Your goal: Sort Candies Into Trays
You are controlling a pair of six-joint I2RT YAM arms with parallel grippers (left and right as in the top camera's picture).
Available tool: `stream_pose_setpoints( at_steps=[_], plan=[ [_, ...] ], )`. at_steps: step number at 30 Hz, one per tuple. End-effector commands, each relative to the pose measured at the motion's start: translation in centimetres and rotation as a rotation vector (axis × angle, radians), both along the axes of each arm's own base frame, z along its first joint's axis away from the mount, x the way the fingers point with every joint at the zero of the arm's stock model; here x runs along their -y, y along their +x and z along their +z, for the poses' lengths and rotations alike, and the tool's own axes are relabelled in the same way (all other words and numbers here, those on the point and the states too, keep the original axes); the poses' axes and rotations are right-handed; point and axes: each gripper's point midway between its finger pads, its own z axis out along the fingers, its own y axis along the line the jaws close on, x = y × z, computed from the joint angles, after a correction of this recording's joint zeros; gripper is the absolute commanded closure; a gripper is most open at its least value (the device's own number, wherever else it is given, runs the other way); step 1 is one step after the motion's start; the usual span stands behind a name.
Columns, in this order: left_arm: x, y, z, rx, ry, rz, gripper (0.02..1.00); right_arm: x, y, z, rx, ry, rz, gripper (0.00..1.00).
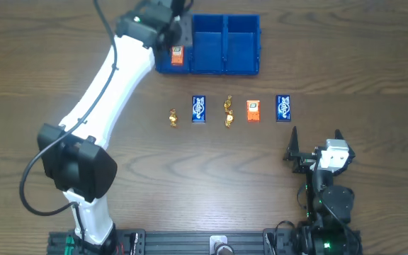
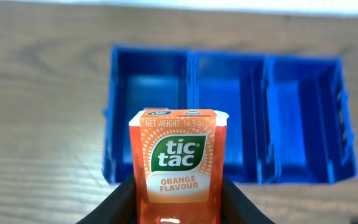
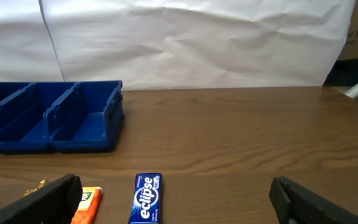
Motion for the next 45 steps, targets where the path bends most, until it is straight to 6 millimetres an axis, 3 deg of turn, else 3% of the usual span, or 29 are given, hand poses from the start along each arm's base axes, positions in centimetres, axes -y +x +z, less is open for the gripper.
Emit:
stream_pose_setpoints(
  at_steps=[1, 4, 9, 15, 17, 18, 19, 21, 22, 28, 31, 33, 36, 40, 41, 45],
  plan=[
    [-1.4, 3.3, -2.1, -0.024, 0.022, 0.012, 0.748, 0.1, 0.0, 0.0, 0.0, -0.014, -0.005, 0.003],
    [-1.3, 4.6, -4.8, -0.066, 0.011, 0.001, 0.748, 0.1, 0.0, 0.0, 0.0, -0.014, -0.005, 0.001],
    [-1.1, 4.9, -8.8, -0.135, 0.03, -0.003, 0.741, 0.1, 0.0, 0.0, 0.0, -0.014, -0.005, 0.001],
    [-1.2, 4.9, -10.0, -0.157, 0.031, -0.002, 0.698, 0.1, 0.0, 0.0, 0.0, -0.014, -0.005, 0.001],
    [-1.2, 5.0, -9.9, -0.157, 0.032, -0.002, 0.612, 0.1, 0.0, 0.0, 0.0, -0.014, -0.005, 0.001],
    [-1.2, 5.0, -9.9, -0.156, 0.034, -0.006, 0.52, 0.1, 0.0, 0.0, 0.0, -0.014, -0.005, 0.001],
    [-1.3, 4.9, -10.0, -0.156, 0.036, -0.008, 0.404, 0.1, 0.0, 0.0, 0.0, -0.014, -0.005, 0.003],
    [-1.3, 5.0, -9.9, -0.156, 0.037, -0.006, 0.077, 0.1, 0.0, 0.0, 0.0, -0.014, -0.005, 0.001],
    [-1.5, 5.0, -9.9, -0.153, 0.041, -0.001, 0.018, 0.1, 0.0, 0.0, 0.0, -0.014, -0.005, 0.001],
    [-1.9, 5.6, -8.6, -0.128, 0.02, 0.026, 0.018, 0.1, 0.0, 0.0, 0.0, -0.014, -0.005, 0.003],
    [0.7, 4.7, -5.3, -0.099, -0.01, 0.021, 0.018, 0.1, 0.0, 0.0, 0.0, -0.014, -0.005, 0.001],
    [3.7, 2.4, -3.3, -0.101, -0.015, 0.066, 0.02, 0.1, 0.0, 0.0, 0.0, -0.014, -0.005, 0.001],
    [9.0, -0.5, -3.2, -0.109, -0.041, 0.045, 0.034, 0.1, 0.0, 0.0, 0.0, -0.014, -0.005, 0.001],
    [15.0, -5.3, -6.0, -0.206, -0.053, -0.001, 0.058, 0.1, 0.0, 0.0, 0.0, -0.014, -0.005, 0.001],
    [17.1, -7.1, -7.6, -0.24, -0.038, -0.027, 0.071, 0.1, 0.0, 0.0, 0.0, -0.014, -0.005, 0.001],
    [20.5, -10.2, -11.3, -0.316, -0.024, -0.068, 0.088, 0.1, 0.0, 0.0, 0.0, -0.014, -0.005, 0.001]
  ],
)
